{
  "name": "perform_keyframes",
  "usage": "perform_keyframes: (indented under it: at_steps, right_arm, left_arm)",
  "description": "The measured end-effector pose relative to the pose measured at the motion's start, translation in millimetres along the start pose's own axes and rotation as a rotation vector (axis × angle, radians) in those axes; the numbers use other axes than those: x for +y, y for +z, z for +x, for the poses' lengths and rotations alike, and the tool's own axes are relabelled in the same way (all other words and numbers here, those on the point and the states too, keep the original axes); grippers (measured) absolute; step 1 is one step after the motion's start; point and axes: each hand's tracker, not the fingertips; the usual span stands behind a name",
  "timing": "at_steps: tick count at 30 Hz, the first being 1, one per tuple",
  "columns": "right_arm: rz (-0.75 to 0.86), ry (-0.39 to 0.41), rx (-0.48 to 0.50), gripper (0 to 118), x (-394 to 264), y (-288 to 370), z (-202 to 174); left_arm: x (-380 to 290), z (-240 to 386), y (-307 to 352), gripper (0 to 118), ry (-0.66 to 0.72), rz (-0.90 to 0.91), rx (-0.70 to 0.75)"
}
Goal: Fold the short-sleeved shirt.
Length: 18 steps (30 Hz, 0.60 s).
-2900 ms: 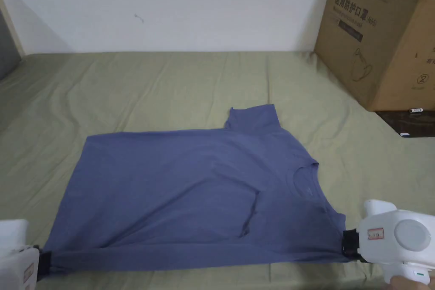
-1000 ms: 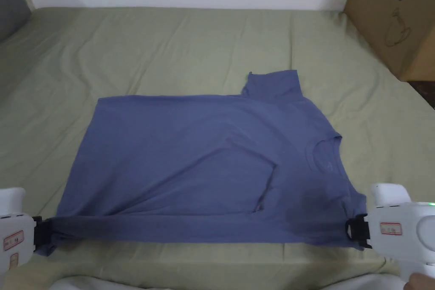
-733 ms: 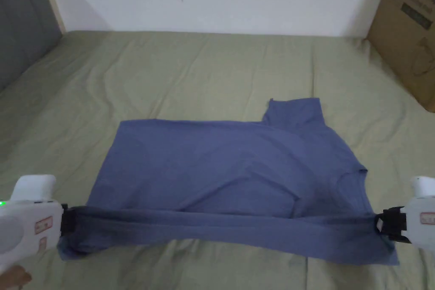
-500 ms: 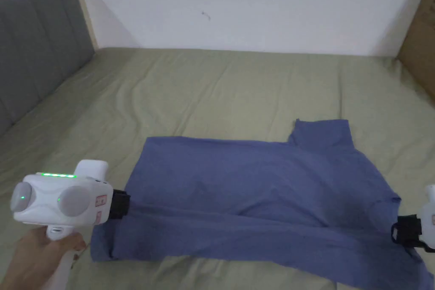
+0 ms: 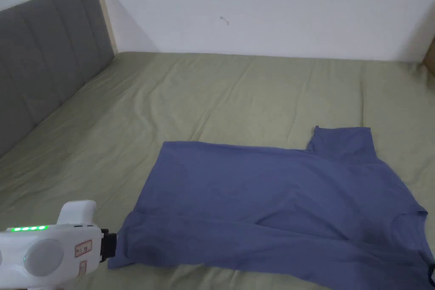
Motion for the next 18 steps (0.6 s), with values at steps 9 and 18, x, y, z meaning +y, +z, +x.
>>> perform_keyframes:
  at_steps: [9,18]
  right_arm:
    - [-0.021,-0.007,-0.016,0,-23,-2,-1]
    - [0.011,-0.07,-0.053,96,-29,-12,11]
  left_arm:
    - [0,-9,-44,76,0.105,-0.043,-0.026]
    - [6,8,-37,5,0.04,-0.113,-0.028]
